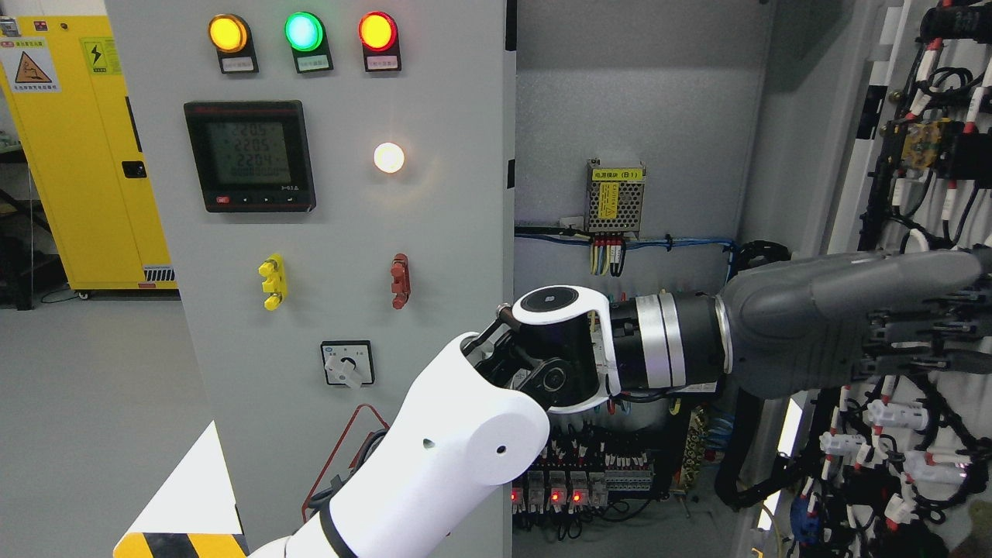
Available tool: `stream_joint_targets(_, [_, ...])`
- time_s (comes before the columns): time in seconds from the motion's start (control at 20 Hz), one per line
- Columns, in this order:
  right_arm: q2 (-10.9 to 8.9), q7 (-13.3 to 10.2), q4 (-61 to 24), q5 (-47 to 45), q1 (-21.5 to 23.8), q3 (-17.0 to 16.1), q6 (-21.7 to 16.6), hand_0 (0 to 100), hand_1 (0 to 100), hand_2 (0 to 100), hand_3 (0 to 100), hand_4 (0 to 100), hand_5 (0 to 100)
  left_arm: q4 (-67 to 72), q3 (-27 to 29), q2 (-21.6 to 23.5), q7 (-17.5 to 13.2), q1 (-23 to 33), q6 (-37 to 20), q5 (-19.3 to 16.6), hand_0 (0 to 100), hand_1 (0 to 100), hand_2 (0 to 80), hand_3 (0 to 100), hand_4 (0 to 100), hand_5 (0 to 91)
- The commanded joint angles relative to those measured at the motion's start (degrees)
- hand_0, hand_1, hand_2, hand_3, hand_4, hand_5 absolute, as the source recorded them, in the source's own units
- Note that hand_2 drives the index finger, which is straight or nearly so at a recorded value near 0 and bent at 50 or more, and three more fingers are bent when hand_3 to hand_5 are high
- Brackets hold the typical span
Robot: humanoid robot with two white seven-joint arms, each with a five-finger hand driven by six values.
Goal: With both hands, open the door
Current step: 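Push the button-panel door outward with the left hand, swinging it open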
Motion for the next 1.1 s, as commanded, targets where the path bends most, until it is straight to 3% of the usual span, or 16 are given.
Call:
stream_joint_targets(0.0, [0.00, 0.0, 0.0, 0.0, 0.5, 0.0, 0.0, 0, 50, 4, 0, 0, 0, 0.0, -2.8, -0.9, 0.7, -1.5, -0.7, 2.4, 12, 56, 0.0, 0, 0, 0.0])
stream_joint_targets(0.35, [0.00, 0.1, 0.0, 0.0, 0.5, 0.0, 0.0, 0, 50, 4, 0, 0, 0, -0.6, -3.6, -0.9, 0.7, -1.6, -0.9, 2.8, 12, 56, 0.0, 0, 0, 0.0])
stream_joint_targets(0.55, [0.00, 0.0, 0.0, 0.0, 0.5, 0.0, 0.0, 0, 50, 4, 0, 0, 0, -5.5, -2.1, -0.2, 0.7, 1.7, 0.0, 2.8, 12, 56, 0.0, 0, 0, 0.0])
stream_joint_targets(0.95, [0.00, 0.0, 0.0, 0.0, 0.5, 0.0, 0.0, 0, 50, 4, 0, 0, 0, -17.8, 1.7, 13.4, 0.8, 10.8, 0.5, 1.7, 12, 56, 0.0, 0, 0, 0.0])
stream_joint_targets(1.05, [0.00, 0.0, 0.0, -0.1, 0.5, 0.0, 0.0, 0, 50, 4, 0, 0, 0, -20.3, 1.8, 17.4, 0.8, 15.4, -0.2, -2.2, 12, 56, 0.0, 0, 0, 0.0])
